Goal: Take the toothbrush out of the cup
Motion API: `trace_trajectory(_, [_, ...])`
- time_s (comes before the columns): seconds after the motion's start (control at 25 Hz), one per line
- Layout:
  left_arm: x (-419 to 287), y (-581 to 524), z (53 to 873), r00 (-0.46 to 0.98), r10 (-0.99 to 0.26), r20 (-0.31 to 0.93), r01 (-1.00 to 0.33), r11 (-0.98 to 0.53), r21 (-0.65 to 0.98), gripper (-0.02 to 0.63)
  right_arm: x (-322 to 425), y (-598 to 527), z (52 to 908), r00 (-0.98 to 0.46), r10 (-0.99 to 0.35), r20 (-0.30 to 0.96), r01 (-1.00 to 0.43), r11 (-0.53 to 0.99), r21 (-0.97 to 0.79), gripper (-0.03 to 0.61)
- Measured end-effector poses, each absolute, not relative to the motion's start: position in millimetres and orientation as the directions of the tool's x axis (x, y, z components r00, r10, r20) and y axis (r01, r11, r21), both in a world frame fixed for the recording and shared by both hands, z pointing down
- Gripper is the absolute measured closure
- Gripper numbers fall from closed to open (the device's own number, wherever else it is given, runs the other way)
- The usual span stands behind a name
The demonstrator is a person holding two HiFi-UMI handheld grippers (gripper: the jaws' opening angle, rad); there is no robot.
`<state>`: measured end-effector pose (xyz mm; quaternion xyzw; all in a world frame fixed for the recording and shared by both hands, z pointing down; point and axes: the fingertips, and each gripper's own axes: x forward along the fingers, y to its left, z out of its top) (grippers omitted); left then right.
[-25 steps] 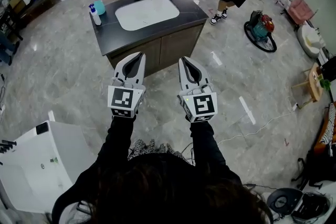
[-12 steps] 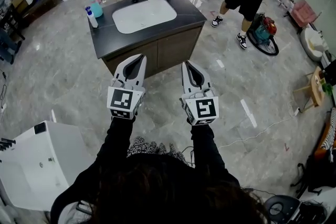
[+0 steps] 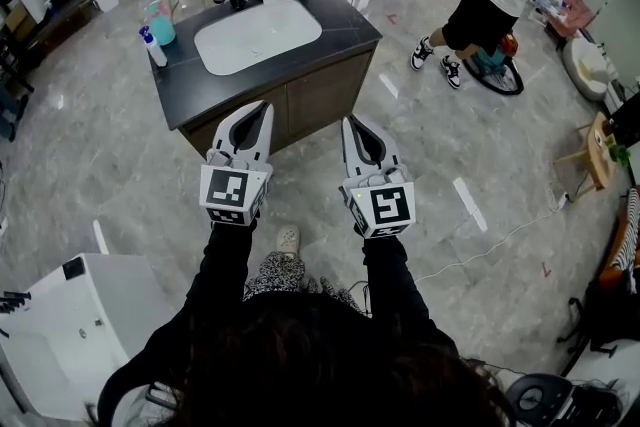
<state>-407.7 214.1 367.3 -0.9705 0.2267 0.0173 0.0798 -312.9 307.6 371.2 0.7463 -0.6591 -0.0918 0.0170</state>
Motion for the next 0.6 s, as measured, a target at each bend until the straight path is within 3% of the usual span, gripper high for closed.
trace_trajectory(0.6, [-344, 94, 348, 0.913, -0.393, -0.111, -0.405, -0.906, -0.125, 0.606, -254, 187, 357, 0.178, -0.978, -0.104, -0.967, -0.194, 0.167, 0.574])
